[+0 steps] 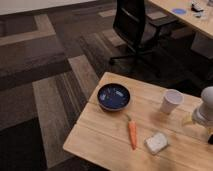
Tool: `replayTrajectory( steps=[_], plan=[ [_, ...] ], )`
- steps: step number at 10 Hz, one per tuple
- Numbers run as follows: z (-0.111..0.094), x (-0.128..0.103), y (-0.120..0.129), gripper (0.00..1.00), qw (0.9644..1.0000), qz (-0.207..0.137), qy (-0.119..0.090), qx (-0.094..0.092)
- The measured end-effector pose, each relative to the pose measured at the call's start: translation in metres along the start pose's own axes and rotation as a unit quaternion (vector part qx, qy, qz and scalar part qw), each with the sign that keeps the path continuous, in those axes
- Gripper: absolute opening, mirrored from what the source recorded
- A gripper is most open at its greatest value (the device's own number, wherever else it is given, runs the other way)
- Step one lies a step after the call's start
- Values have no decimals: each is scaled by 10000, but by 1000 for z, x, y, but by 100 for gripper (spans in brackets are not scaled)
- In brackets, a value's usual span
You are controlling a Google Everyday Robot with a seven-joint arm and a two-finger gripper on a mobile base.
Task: Push the eraser across the table
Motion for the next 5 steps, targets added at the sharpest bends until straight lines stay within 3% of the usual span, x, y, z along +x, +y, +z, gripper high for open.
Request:
replayTrajectory(
  steps=[3,5],
  plan=[
    [-1,-1,-21,65,9999,117,-39,-30],
    [-6,14,-51,65,9988,494,-52,39]
  ],
)
